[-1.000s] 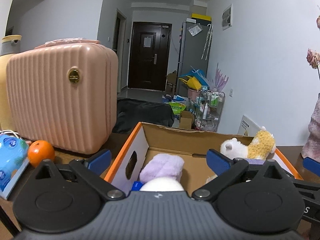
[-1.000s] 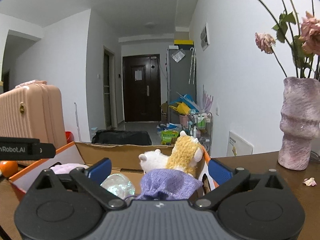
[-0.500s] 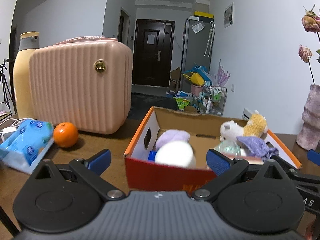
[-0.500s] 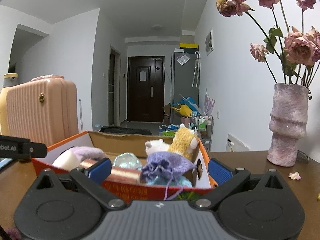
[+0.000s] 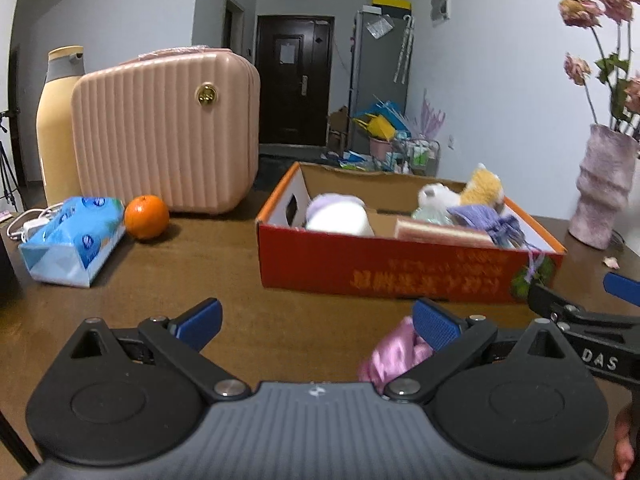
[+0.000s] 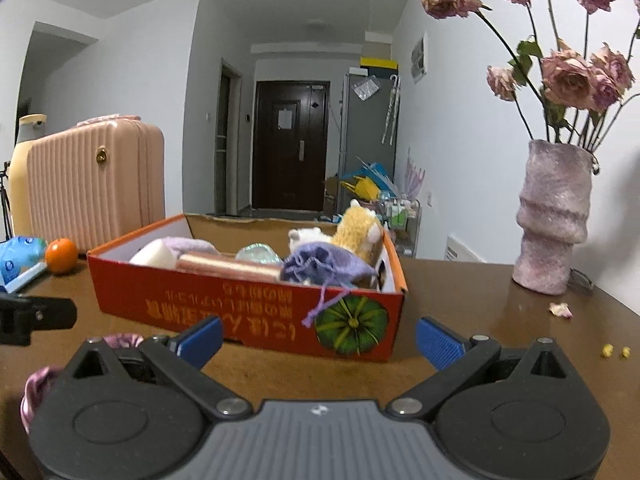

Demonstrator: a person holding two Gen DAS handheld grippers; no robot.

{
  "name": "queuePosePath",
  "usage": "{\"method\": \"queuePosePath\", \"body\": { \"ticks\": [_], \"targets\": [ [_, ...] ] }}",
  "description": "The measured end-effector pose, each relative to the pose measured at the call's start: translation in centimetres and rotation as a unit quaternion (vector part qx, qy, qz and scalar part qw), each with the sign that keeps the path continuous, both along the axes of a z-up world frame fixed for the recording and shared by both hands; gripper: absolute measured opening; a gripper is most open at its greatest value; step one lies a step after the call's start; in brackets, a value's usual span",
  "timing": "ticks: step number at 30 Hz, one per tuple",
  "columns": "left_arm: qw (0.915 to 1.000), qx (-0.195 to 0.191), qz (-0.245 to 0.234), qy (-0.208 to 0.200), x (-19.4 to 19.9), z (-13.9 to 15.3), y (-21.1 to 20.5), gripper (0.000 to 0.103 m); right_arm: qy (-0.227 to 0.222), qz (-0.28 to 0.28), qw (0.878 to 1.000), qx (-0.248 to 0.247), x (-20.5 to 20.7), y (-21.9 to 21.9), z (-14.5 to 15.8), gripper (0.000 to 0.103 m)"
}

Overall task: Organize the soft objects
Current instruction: 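Withdraw both grippers from the box toward the pink scrunchie on the table, then grasp the pink satin scrunchie with the left gripper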

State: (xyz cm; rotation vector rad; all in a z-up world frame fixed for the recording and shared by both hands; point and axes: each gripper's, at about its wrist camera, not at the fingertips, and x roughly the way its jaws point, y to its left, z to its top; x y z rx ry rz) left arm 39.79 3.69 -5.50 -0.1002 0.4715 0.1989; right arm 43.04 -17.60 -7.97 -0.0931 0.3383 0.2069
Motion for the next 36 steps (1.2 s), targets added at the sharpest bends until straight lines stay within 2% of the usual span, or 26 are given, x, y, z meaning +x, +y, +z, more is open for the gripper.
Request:
{"method": "queuePosePath", "body": {
  "ticks": [8, 17, 18, 20, 21, 23, 25, 31, 36],
  "targets": [
    [0.9992, 0.010, -0.029, 0.024, -2.9, -0.9, -1.7, 0.103, 0.024, -0.025, 0.999, -0.001, -1.4, -1.2, -0.4, 0.103],
    [0.9959, 0.032, -0.059, 0.060, -3.5, -2.4, -3.3, 0.102, 0.038, -0.026, 0.999, 0.010, -2.6, -1.4, -0.4, 0.103],
    [0.9956, 0.031, -0.061, 0.063, -3.4, -2.5, -3.3, 0.099, 0.039, -0.024, 0.999, 0.011, -2.7, -1.3, -0.4, 0.103],
    [0.9952, 0.024, -0.064, 0.070, -3.3, -2.6, -3.0, 0.085, 0.042, -0.019, 0.999, 0.013, -2.8, -1.1, -0.4, 0.103],
    [0.9949, 0.018, -0.068, 0.073, -3.2, -2.7, -2.9, 0.082, 0.043, -0.017, 0.999, 0.014, -2.9, -0.9, -0.4, 0.103],
    [0.9937, 0.008, -0.076, 0.082, -2.9, -2.8, -2.5, 0.067, 0.046, -0.010, 0.999, 0.014, -2.9, -0.6, -0.5, 0.103],
    [0.9917, -0.004, -0.089, 0.092, -2.7, -3.0, -2.1, 0.058, 0.052, -0.005, 0.999, 0.017, -2.7, -0.3, -0.6, 0.103],
    [0.9893, -0.006, -0.115, 0.090, -2.7, -2.9, -1.1, 0.047, 0.073, 0.022, 0.996, 0.052, -2.2, 1.0, -0.6, 0.103],
    [0.9887, -0.007, -0.122, 0.087, -2.5, -2.8, 0.4, 0.046, 0.095, 0.054, 0.992, 0.069, -1.2, 3.4, -0.9, 0.102]
  ]
}}
